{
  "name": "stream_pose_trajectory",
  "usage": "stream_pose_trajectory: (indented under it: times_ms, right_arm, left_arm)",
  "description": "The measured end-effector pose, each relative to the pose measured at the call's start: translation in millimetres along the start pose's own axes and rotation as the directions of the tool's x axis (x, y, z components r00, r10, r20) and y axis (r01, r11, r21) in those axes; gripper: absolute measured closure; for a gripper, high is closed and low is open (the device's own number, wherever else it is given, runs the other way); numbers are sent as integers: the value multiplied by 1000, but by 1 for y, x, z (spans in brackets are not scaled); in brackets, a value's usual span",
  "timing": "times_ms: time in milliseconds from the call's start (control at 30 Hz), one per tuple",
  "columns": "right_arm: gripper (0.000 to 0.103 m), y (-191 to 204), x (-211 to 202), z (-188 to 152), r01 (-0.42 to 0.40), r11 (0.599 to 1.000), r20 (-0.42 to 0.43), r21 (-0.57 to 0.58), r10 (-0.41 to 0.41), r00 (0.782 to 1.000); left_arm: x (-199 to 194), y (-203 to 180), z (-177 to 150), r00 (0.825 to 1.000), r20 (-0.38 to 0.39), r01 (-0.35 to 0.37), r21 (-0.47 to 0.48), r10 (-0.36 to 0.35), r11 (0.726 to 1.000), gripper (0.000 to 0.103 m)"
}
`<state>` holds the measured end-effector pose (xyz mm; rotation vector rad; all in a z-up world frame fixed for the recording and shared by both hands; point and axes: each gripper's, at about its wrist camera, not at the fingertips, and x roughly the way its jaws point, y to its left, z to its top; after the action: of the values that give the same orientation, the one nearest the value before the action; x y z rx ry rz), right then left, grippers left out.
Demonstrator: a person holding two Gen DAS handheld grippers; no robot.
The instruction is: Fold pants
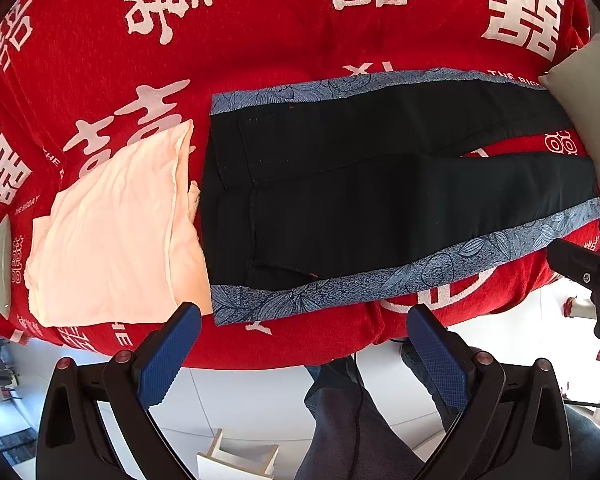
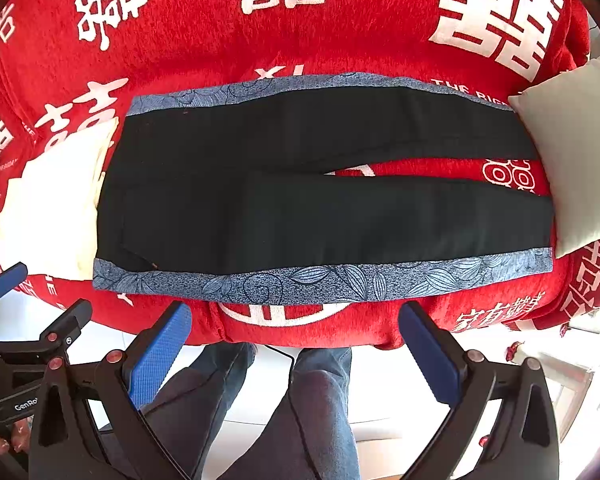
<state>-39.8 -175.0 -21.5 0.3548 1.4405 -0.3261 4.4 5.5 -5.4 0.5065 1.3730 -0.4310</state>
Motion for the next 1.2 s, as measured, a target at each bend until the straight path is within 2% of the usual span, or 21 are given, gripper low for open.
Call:
stream_pose_trajectory:
  times_ms: [233,800,1200]
  right_arm:
    - [0,1,0,1,2,1000,1,-4,-2,1000]
    - [0,-1,0,3,28,1000,-3,-2,-28,1000]
    - [0,-5,0,5,15,1000,-2,11,-15,1000]
  left_arm:
    - [-1,-1,0,1000,0,16,2,-16,1000,0]
    - [-3,-5,5,1000,9,1,21,-1,1000,0]
    - [-4,-6,9,1000,16,-10,22,10,1000,0]
